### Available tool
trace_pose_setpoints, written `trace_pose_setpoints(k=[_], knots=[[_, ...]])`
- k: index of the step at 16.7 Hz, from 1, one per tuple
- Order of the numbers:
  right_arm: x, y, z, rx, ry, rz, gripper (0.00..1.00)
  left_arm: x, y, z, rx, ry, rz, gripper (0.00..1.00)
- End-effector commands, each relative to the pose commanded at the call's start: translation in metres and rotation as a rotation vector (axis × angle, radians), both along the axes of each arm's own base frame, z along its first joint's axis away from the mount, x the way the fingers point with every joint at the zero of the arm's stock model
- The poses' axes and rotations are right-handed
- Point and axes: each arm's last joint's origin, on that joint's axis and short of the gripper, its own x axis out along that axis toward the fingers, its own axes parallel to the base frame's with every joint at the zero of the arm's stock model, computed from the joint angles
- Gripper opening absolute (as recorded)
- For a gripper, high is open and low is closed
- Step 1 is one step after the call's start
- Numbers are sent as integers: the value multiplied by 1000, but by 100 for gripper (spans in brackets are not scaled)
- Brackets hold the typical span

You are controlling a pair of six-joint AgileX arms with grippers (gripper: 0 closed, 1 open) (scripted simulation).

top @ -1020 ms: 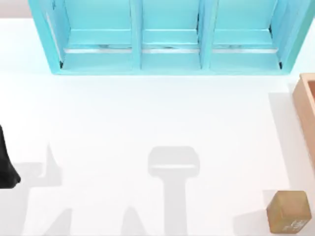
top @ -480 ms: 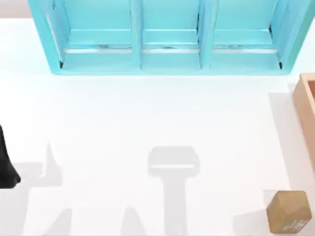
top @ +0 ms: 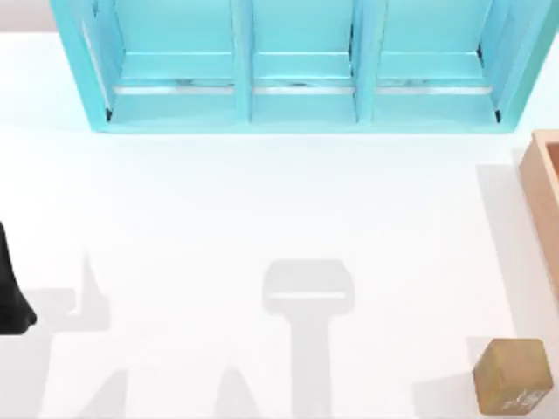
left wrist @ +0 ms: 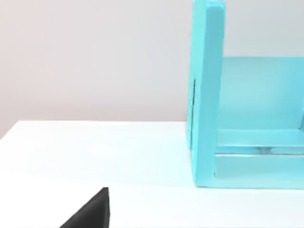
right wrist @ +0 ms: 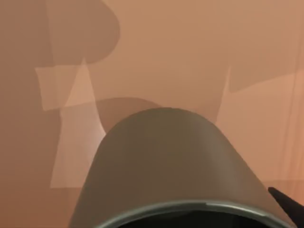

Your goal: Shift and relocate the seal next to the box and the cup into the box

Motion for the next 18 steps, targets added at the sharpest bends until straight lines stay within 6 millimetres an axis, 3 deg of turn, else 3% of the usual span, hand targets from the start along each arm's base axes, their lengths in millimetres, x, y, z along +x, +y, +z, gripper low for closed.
trace_pose_setpoints(k=[13, 18], knots=[[0, 0, 0, 0, 0, 0, 98, 0, 0, 0, 0, 0, 0, 100], [0, 0, 0, 0, 0, 0, 100, 0, 0, 0, 0, 0, 0, 100]])
